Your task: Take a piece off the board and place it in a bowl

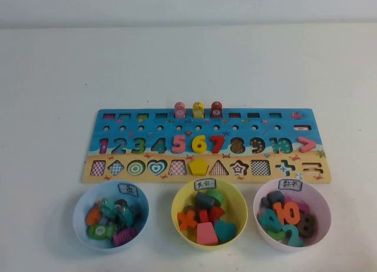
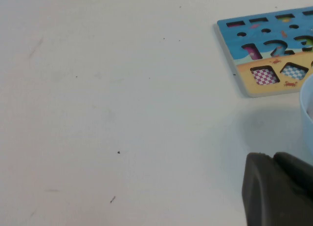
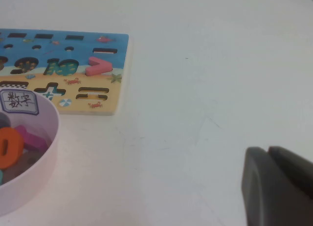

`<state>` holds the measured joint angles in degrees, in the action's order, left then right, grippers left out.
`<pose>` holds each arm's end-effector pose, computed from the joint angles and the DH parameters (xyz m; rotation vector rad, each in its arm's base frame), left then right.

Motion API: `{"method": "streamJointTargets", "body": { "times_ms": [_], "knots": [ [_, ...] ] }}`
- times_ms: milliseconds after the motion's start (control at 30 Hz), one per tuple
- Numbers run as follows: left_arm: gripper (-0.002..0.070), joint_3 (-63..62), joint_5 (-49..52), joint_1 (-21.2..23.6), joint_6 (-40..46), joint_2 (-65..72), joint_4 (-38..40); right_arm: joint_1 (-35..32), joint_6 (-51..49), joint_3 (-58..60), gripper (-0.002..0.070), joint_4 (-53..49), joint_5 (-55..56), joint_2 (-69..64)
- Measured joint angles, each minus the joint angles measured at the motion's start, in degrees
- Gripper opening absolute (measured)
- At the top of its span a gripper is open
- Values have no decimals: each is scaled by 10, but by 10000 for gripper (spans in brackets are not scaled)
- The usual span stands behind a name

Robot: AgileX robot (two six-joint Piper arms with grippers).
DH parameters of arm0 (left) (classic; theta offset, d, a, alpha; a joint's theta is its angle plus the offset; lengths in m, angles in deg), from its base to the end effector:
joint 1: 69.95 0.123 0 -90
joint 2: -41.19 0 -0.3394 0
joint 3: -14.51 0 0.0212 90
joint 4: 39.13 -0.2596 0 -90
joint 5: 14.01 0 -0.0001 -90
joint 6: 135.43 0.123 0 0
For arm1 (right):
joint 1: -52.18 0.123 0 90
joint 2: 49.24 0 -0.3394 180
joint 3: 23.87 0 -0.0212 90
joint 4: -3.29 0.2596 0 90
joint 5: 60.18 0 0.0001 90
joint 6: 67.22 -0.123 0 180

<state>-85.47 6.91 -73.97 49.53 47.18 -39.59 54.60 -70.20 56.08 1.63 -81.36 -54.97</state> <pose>0.0375 -0.0023 0.1617 0.1511 1.8602 0.0192 0.0373 0.0003 0.1618 -0.0088 1.8650 0.0368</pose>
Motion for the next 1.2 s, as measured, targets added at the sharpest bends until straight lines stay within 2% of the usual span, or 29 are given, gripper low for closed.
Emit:
{"method": "streamJointTargets", "body": {
  "times_ms": [1033, 1200],
  "knots": [
    [-4, 0, 0, 0, 0, 0, 0, 0, 0, 0, -17, 3, 0, 0],
    [-4, 0, 0, 0, 0, 0, 0, 0, 0, 0, -17, 65, 0, 0]
  ]
}}
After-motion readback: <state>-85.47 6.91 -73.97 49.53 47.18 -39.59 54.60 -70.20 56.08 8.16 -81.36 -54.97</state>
